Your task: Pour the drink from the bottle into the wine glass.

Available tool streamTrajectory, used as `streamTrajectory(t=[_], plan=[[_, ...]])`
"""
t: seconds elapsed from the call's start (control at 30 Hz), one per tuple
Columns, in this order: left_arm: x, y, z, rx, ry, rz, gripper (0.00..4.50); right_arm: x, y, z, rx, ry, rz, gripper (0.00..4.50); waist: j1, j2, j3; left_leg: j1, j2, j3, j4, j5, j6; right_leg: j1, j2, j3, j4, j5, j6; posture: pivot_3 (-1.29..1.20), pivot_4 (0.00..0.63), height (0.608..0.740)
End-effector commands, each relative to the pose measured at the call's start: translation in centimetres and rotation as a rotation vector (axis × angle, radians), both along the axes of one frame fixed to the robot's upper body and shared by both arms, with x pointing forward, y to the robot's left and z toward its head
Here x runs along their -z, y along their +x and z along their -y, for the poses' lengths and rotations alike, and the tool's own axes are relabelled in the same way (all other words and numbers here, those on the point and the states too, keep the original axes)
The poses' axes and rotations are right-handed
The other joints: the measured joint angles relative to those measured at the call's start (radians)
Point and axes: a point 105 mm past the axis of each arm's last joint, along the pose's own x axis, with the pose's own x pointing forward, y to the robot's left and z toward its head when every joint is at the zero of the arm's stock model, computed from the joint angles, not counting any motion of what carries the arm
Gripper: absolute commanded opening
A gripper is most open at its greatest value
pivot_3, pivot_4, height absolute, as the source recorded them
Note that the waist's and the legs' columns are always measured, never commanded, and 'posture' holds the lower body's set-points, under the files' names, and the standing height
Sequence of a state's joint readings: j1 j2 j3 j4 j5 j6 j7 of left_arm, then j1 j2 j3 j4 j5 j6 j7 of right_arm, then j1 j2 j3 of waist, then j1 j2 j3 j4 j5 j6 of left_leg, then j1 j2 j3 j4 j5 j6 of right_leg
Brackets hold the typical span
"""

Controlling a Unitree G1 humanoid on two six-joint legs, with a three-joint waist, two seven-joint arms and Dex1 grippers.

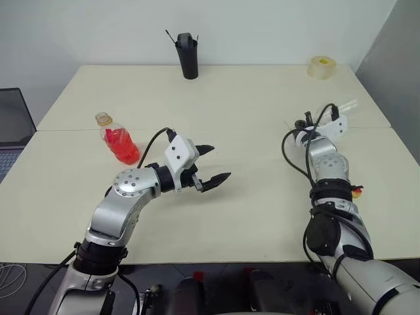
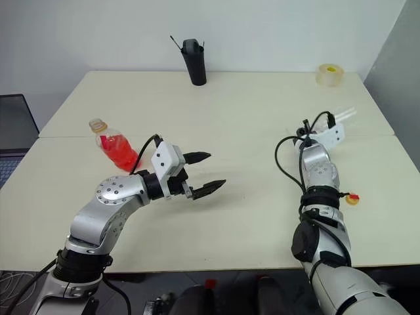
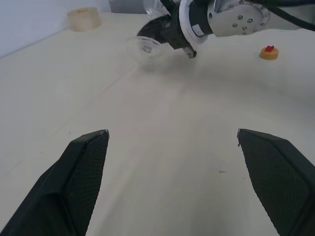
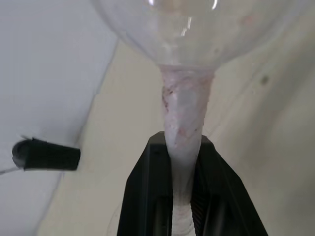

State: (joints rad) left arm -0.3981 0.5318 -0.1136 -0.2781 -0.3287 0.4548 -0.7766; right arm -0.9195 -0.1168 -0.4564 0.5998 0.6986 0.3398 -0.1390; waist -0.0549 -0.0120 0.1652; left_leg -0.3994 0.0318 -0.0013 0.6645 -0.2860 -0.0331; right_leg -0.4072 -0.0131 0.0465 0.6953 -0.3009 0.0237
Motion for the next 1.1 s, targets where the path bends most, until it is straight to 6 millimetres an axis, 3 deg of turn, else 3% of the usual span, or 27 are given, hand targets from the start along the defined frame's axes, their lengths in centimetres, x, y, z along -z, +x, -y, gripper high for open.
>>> streamTrajectory(t=[0.03,0.13,0.27,0.47,0.7,1.1], plan=[[-1.0,-0.3,-0.1,0.008,0.001,0.051,4.5,-4.1,-1.1,-4.7,-0.175,-0.422,0.234,0.16,-0.001,0.0,0.0,0.0,0.0,0.0,0.0,0.0,0.0,0.0,0.0,0.0,0.0,0.0,0.0,0.0,0.15,0.74],[-0.6,-0.4,-0.8,-0.001,0.012,0.043,4.5,-2.9,-2.6,-8.9,-0.328,-0.722,0.333,0.16,-0.002,0.0,0.0,0.001,0.0,0.0,0.0,0.0,0.0,0.0,0.0,0.0,0.001,0.0,0.0,0.0,0.15,0.74],[-0.2,-0.5,-1.8,-0.027,0.028,0.038,4.5,-1.6,-4.4,-12.8,-0.453,-0.91,0.492,0.16,-0.001,0.0,0.0,0.0,0.0,-0.001,0.0,0.0,0.0,0.0,0.001,-0.001,0.0,0.0,0.0,0.0,0.15,0.74],[0.1,-0.7,-3.3,-0.075,0.034,0.027,4.5,-0.2,-5.3,-15.5,-0.502,-0.921,0.598,0.16,0.001,-0.001,0.0,0.0,-0.001,-0.002,0.001,0.001,-0.002,0.0,-0.001,-0.002,0.0,0.0,0.0,0.0,0.15,0.74],[1.6,-0.7,-6.6,-0.201,0.007,-0.039,4.5,3.9,-6.8,-19.7,-0.688,-0.933,0.573,0.16,-0.002,-0.001,0.0,0.001,0.0,-0.002,0.001,0.002,-0.003,0.0,-0.004,-0.002,0.001,0.0,0.0,0.0,0.15,0.74],[1.8,-1.0,-6.8,-0.225,0.0,-0.051,4.5,7.7,-8.9,-22.1,-0.882,-0.878,0.528,0.16,-0.002,-0.002,0.0,0.001,0.0,-0.003,0.001,0.002,-0.003,0.0,-0.005,-0.003,0.001,0.0,0.0,0.0,0.15,0.74]])
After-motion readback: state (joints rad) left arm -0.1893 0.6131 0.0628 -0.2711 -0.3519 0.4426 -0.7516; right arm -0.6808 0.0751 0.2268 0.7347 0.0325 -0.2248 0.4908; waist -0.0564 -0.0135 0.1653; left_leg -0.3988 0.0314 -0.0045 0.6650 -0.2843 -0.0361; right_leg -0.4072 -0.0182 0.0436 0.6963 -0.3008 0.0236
